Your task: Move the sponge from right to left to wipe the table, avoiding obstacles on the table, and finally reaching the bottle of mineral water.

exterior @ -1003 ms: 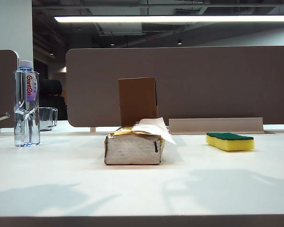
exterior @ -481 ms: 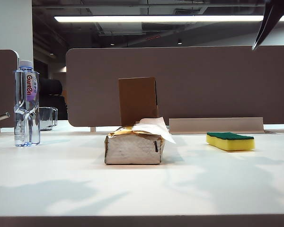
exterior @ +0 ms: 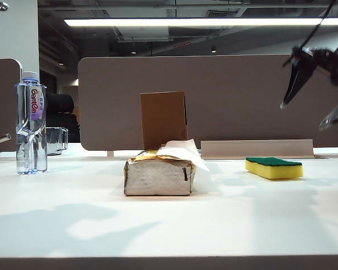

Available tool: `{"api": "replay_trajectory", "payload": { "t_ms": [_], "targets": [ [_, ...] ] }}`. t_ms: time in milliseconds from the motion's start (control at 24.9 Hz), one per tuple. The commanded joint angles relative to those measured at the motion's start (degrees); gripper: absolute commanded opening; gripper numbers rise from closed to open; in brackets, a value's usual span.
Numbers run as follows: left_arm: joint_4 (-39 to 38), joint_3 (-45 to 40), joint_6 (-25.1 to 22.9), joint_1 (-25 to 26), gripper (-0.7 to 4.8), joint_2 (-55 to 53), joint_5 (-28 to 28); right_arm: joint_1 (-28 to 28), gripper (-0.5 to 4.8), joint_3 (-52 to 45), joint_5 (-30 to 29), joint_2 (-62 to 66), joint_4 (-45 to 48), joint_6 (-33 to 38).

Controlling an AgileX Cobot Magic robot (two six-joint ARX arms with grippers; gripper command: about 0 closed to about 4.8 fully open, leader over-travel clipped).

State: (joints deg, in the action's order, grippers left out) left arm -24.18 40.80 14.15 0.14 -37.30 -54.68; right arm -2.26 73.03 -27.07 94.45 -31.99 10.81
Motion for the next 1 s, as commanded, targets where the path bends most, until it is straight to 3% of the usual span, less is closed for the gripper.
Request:
{"api": "replay_trajectory", "payload": {
  "t_ms": [40,521,1003],
  "targets": [
    [1.1,0.6,-0.4,-0.1,4.36,-0.7,-0.9,0.3,4.63,1.1,-0.3,2.7,2.4,-0.3],
    [0.7,0.6,-0.2,-2.3,4.36,-1.4,-1.7,0.3,4.63,13.6,-0.2,17.9,1.8,-0.3],
    [0.7,0.6,-0.2,-4.7,4.35,-1.4,-0.6,4.7,4.62,15.2,3.1,24.1,1.8,-0.5]
  ]
}}
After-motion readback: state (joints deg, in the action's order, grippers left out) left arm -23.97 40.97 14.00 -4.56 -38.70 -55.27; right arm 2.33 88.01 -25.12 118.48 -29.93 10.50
